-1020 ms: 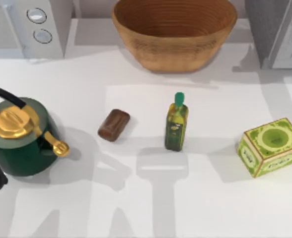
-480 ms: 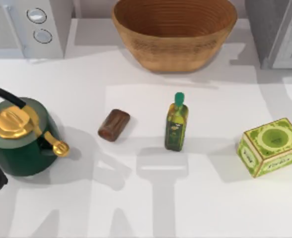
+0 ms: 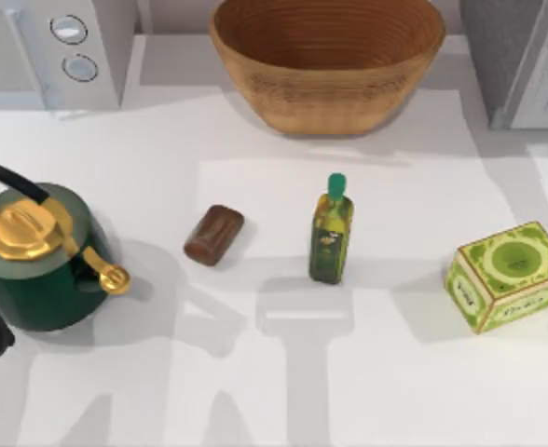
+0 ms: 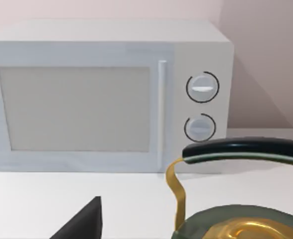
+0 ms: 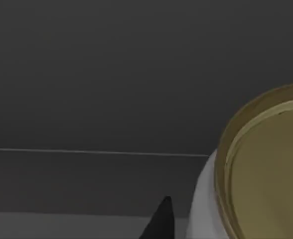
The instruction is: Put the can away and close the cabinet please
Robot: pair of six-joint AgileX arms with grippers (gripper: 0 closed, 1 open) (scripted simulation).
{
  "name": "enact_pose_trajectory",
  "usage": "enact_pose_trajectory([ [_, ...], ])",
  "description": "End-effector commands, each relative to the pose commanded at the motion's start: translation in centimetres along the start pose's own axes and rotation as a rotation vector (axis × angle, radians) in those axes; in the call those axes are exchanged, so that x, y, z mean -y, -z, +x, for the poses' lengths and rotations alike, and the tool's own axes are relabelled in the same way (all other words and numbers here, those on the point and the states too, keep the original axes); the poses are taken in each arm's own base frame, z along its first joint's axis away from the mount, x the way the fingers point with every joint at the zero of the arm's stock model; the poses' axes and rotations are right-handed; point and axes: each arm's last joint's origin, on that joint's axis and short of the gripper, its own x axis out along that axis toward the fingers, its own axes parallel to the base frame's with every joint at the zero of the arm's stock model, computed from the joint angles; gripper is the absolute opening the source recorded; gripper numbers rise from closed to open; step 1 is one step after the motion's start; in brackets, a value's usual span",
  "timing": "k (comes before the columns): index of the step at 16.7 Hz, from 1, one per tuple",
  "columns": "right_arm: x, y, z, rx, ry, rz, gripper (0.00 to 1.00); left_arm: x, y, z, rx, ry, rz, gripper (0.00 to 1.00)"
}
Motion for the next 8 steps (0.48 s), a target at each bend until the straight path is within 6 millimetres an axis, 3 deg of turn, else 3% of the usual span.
enact_pose_trajectory([
  [4, 0.1, -0.8, 4.9, -0.010, 0.007, 0.000, 0.00, 0.0, 0.0, 0.0, 0.000, 0.000, 0.000, 1.00],
  [8, 0.7, -1.8, 7.4, 0.042, 0.006, 0.016, 0.00, 0.0, 0.0, 0.0, 0.000, 0.000, 0.000, 1.00],
])
